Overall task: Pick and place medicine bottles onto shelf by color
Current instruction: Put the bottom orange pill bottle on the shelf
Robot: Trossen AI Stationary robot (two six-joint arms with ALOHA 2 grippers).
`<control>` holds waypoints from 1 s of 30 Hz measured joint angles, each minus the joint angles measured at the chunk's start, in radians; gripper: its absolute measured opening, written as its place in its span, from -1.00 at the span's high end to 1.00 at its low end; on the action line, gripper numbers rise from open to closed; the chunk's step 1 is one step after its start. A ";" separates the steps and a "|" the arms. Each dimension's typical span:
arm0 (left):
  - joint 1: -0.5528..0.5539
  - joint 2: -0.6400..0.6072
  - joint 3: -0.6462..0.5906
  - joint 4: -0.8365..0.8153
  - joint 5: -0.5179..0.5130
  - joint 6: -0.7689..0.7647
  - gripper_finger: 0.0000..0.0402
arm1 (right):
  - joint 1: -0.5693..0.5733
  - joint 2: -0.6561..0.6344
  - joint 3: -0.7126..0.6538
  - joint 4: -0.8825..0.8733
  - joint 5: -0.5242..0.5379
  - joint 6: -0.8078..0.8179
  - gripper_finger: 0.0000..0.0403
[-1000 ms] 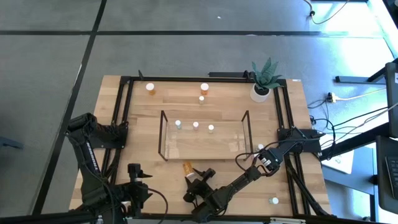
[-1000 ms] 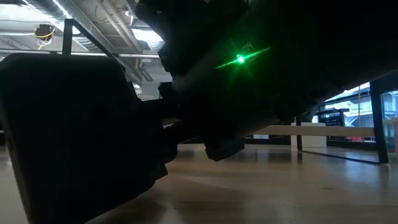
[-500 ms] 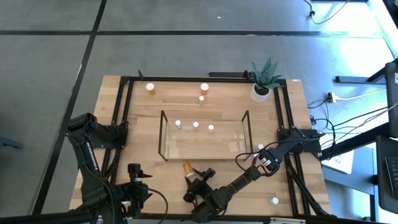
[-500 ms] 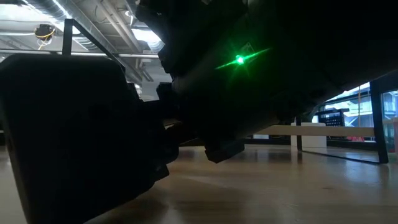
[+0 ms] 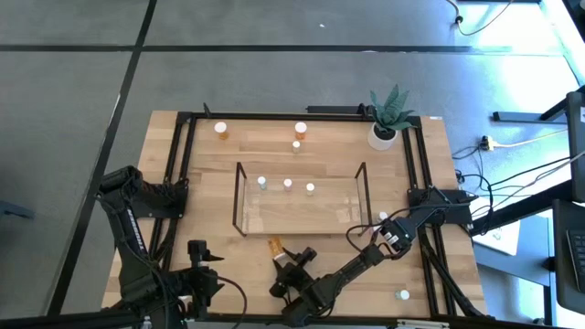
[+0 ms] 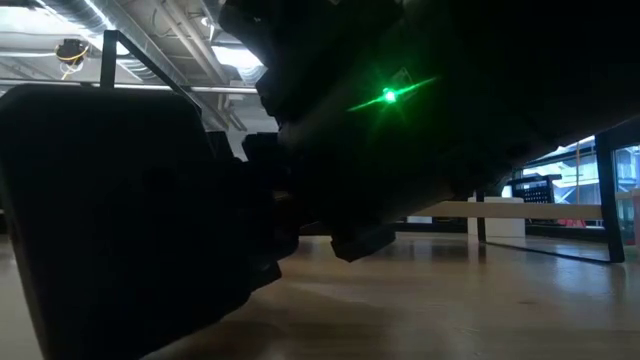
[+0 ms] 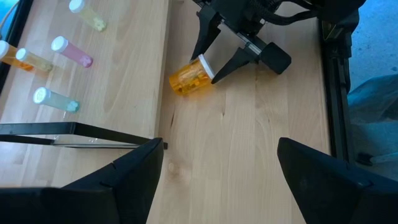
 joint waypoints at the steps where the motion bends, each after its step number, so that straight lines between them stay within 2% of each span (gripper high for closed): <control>1: 0.000 0.000 0.000 0.000 0.000 0.000 -0.54 | 0.001 0.000 0.000 0.000 -0.002 0.000 -0.05; 14: 0.000 0.000 0.000 0.000 0.000 0.000 -0.54 | 0.017 -0.070 0.013 0.004 -0.102 0.010 -0.04; 20: 0.000 0.000 0.000 0.000 0.000 0.000 -0.54 | 0.014 -0.075 0.134 -0.053 -0.117 -0.065 -0.04; 28: 0.000 0.000 0.000 0.000 0.000 0.000 -0.54 | 0.014 -0.077 0.339 -0.248 -0.134 -0.064 -0.04; 30: 0.000 0.000 0.000 0.000 0.000 0.000 -0.54 | 0.016 -0.103 0.322 -0.227 -0.145 -0.067 -0.04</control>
